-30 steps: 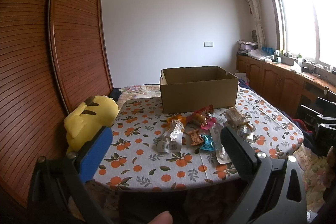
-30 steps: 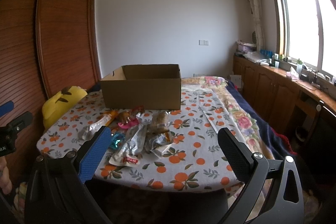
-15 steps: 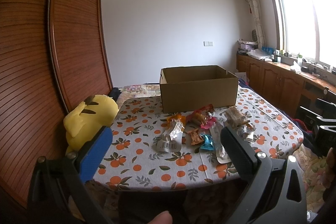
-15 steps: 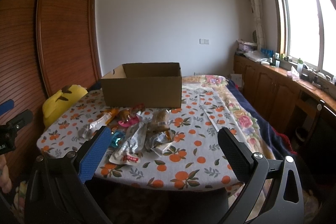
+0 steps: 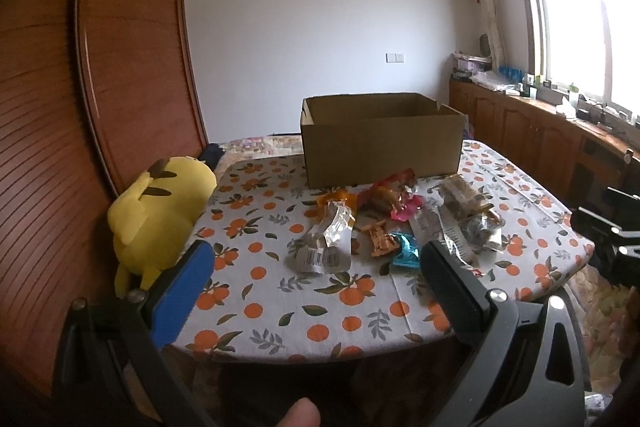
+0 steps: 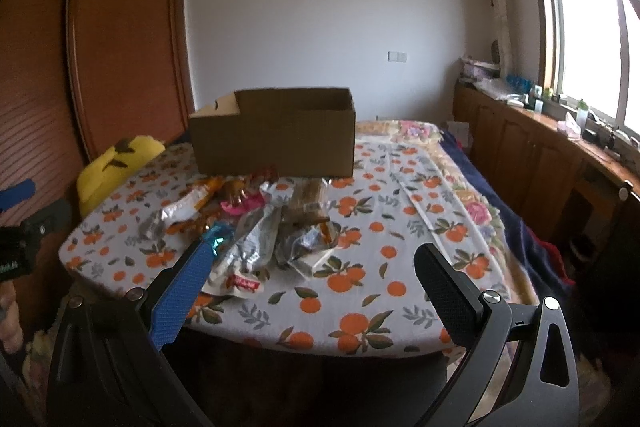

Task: Organize snacks
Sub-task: 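Grasp the orange-and-white sausage pack with left tool while right tool grasps white pouch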

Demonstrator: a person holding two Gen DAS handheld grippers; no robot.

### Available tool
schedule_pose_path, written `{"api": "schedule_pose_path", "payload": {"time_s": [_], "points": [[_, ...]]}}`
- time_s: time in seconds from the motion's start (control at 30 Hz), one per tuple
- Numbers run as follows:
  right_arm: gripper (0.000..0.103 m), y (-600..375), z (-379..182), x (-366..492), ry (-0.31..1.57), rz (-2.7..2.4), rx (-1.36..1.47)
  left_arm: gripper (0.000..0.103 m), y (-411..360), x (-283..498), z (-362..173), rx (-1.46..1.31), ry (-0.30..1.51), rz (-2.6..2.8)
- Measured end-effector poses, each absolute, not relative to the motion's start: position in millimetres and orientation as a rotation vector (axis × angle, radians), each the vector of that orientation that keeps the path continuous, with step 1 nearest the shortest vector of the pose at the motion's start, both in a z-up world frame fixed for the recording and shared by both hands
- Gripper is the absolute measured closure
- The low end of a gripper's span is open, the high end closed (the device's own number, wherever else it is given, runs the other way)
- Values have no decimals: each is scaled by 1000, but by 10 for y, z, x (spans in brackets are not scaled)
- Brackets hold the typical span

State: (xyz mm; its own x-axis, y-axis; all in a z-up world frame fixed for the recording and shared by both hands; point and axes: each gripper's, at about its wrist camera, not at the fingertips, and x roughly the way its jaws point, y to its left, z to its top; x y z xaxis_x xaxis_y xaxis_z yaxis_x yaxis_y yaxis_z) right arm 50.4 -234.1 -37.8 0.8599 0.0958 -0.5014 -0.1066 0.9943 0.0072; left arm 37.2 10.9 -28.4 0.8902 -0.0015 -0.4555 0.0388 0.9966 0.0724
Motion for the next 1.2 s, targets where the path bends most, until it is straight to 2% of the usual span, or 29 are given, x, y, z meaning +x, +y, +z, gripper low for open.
{"api": "schedule_pose_path", "payload": {"time_s": [0.37, 0.63, 0.87, 1.2], "points": [[2, -2128, -861, 904, 634, 247, -54, 0, 174, 819, -751, 59, 568, -69], [4, -1903, -933, 1180, 666, 352, -78, 0, 134, 1238, -791, 88, 587, -130], [14, -1769, -1036, 1374, 718, 398, -75, 1, 243, 1649, -784, 49, 661, -221], [15, -1731, -1157, 1522, 773, 434, -61, 5, 254, 2197, -928, 78, 786, -255]]}}
